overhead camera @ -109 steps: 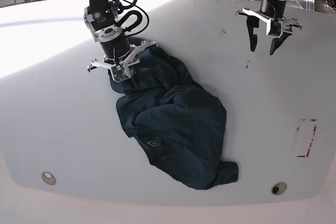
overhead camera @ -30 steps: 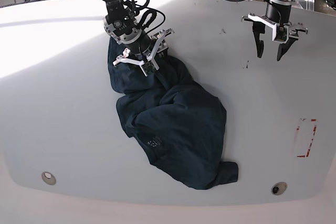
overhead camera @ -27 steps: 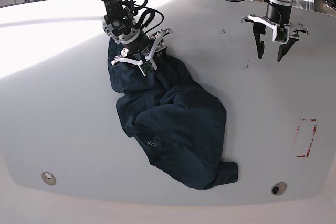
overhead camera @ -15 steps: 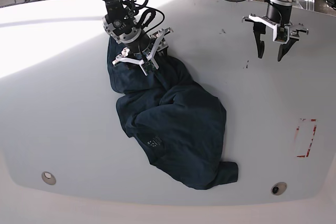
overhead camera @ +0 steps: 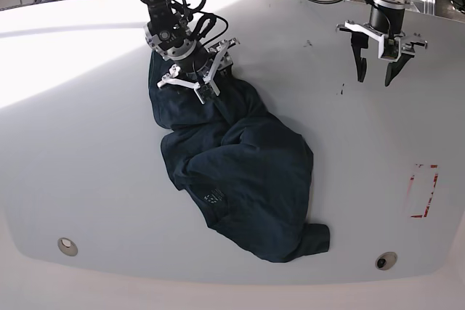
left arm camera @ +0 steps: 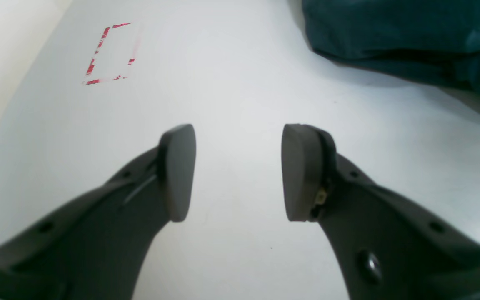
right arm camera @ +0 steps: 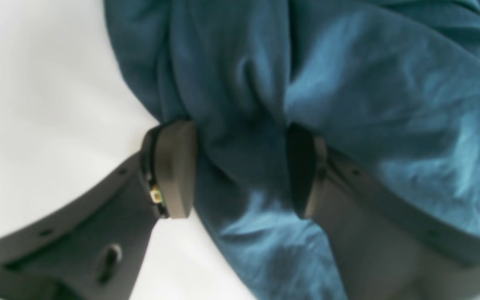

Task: Fold the T-shirt properly
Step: 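Close the right gripper on the T-shirt fabric, then lift and drag the gripped fabric with the right gripper, spreading the shirt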

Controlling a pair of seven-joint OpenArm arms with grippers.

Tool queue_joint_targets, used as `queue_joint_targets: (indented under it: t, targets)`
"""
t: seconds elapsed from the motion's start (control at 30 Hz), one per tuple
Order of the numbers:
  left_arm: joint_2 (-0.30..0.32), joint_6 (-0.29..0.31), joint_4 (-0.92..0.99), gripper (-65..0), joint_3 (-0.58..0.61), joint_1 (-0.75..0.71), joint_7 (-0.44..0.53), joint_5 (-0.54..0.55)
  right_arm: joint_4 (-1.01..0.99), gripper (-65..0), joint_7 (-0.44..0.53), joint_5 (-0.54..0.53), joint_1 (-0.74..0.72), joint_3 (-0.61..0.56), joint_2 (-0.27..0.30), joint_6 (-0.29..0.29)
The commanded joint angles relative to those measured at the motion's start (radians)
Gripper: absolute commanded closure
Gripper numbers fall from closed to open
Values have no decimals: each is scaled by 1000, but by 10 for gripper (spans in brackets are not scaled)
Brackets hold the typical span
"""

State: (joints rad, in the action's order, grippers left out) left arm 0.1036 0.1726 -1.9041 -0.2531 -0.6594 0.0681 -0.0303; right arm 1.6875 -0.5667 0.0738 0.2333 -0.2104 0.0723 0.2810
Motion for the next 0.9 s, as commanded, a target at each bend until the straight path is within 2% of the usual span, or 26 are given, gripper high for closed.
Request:
queue_joint_targets:
  t: [0.0, 0.2, 0.27, 0.53, 0.87]
  targets:
    - [4, -1, -13, -307, -1, -6, 27, -2, -22, -336, 20, -3, -36, 0, 5, 0]
    - [4, 0, -10, -305, -1, -3, 24, 0, -49, -310, 30, -4, -42, 4, 5, 0]
    - [3, 1, -12, -306, -4, 0, 26, -1, -79, -229, 38, -6, -36, 7, 6, 5]
    - [3, 2, -6, -304, -5, 2, 27, -2, -117, -5, 54, -10, -43, 12, 11, 9]
    - [1, 2, -3, -304, -5, 10, 31, -1, -102, 0, 56, -7, -48, 15, 15, 9]
